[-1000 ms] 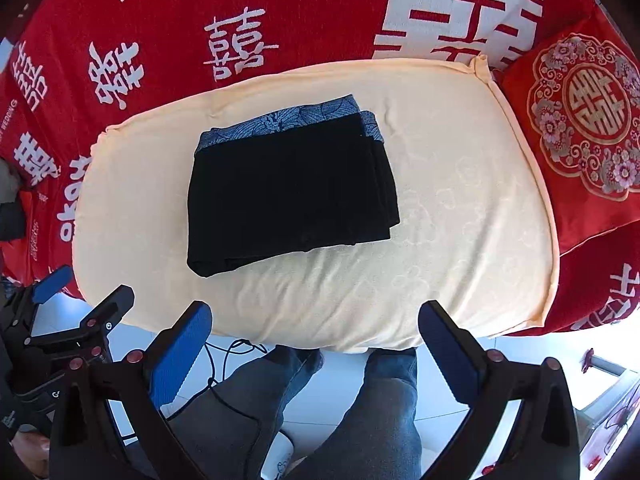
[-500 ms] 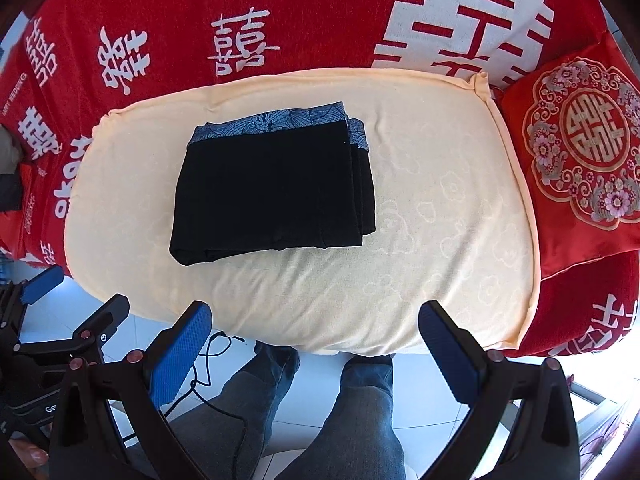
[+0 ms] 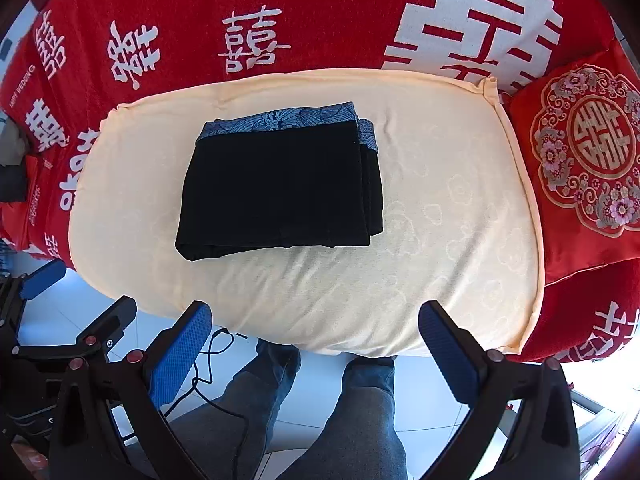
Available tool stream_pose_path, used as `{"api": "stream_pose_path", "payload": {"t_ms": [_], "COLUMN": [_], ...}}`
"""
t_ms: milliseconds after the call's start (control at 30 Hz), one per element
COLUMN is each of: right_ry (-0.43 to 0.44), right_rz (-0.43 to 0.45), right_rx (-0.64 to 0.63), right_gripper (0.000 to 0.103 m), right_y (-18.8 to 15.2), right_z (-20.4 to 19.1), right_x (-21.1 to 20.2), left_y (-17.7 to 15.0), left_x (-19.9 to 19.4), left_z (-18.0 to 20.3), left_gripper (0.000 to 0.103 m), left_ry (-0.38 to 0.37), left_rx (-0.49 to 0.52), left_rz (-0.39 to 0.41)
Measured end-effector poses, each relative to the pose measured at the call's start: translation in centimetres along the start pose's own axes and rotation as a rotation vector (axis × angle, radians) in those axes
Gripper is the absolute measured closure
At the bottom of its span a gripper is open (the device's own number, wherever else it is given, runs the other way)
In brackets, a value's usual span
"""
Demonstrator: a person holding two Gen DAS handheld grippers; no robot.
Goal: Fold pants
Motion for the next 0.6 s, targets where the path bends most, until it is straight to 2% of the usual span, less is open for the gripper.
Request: {"api": "stream_pose_path", "payload": {"t_ms": [233,600], "right_ry": [-0.001,-0.004], "right_rz": [0.001,-0.006], "right_rx": [0.000,-0.003], "right_gripper": [0.000,0.000], "right_y": [-0.04,0.02], "right_z": [-0.18,-0.28], "right_x": [-0.02,0.15], "left_y": [-0.05,0.05], "left_x": [-0.06,0.09], "left_z": [0.23,0.16], "left_gripper": [0.002,0.002], "left_ry": [-0.025,-0.013], "left_rx": [-0.015,-0.005], "left_rz": [-0.005,-0.010]}}
Point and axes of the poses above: each gripper's, at about its wrist camera, not at the fingertips, and x roughly the way its jaws point, z to its right, y to its top, the point moved 7 cm from there along x, roughly the way its jaws point, and after that the axes turned 1 degree about -y, right-handed, at the moved point
